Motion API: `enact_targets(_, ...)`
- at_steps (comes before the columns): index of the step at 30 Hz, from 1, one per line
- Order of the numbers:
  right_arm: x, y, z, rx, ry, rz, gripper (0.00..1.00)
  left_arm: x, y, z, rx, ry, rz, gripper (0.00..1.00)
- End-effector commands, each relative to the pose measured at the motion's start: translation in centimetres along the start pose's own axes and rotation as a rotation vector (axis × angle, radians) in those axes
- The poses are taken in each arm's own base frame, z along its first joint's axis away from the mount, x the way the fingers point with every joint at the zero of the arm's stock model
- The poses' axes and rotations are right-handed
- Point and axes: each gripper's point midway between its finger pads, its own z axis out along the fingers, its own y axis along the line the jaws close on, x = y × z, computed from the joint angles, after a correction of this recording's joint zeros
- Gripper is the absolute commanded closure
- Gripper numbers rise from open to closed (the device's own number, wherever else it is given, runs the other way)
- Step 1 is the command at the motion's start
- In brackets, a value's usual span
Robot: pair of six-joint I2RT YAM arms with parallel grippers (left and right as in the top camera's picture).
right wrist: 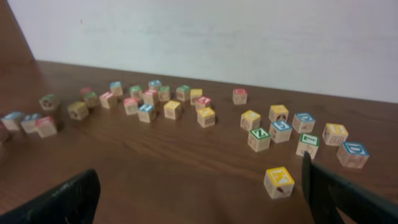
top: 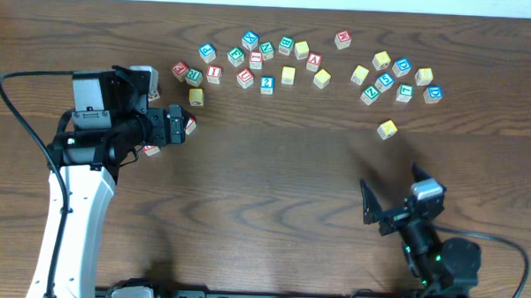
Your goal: Spell out AI2
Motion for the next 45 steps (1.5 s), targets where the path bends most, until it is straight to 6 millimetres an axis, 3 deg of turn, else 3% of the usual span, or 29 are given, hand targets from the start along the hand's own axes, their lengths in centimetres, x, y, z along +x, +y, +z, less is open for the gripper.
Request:
enact_targets(1, -3.5, 0.2, 0.3, -0.017, 0.013, -0.008, 0.01, -1.0, -0.5, -0.5, 0.027, -0.025, 0.018, 0.04)
enact_targets(8, -7.3, -0.5, 2.6, -0.018, 0.175, 0.038, 0.01, -1.0, -0.5, -0.5, 0.027, -0.025, 0.018, 0.04)
enact_targets(22, -11.0, 0.2, 8.3, -0.200, 0.592, 0.110, 0.01, -0.7, -0.7, -0.5, 0.035, -0.014, 0.015, 0.04)
enact_targets(26, -12.1, 0.3, 10.8, -0.229, 0.643, 0.130, 0.01, -0.6, -0.7, -0.5, 0.035, -0.011, 0.014, 0.04)
enact_targets(31, -13.0, 0.4, 16.1, -0.222, 0.686, 0.127, 0.01, -0.6, -0.7, -0.5, 0.035, -0.011, 0.013, 0.03)
enact_targets(37, -12.2, 1.0, 22.7, -0.219, 0.754, 0.104, 0.01, -0.6, -0.7, -0.5, 0.035, -0.011, 0.013, 0.03)
enact_targets(45, -6.8, -0.6, 30.1, -0.066, 0.840, 0.076, 0.01, -0.6, -0.7, -0.5, 0.035, -0.011, 0.010, 0.03)
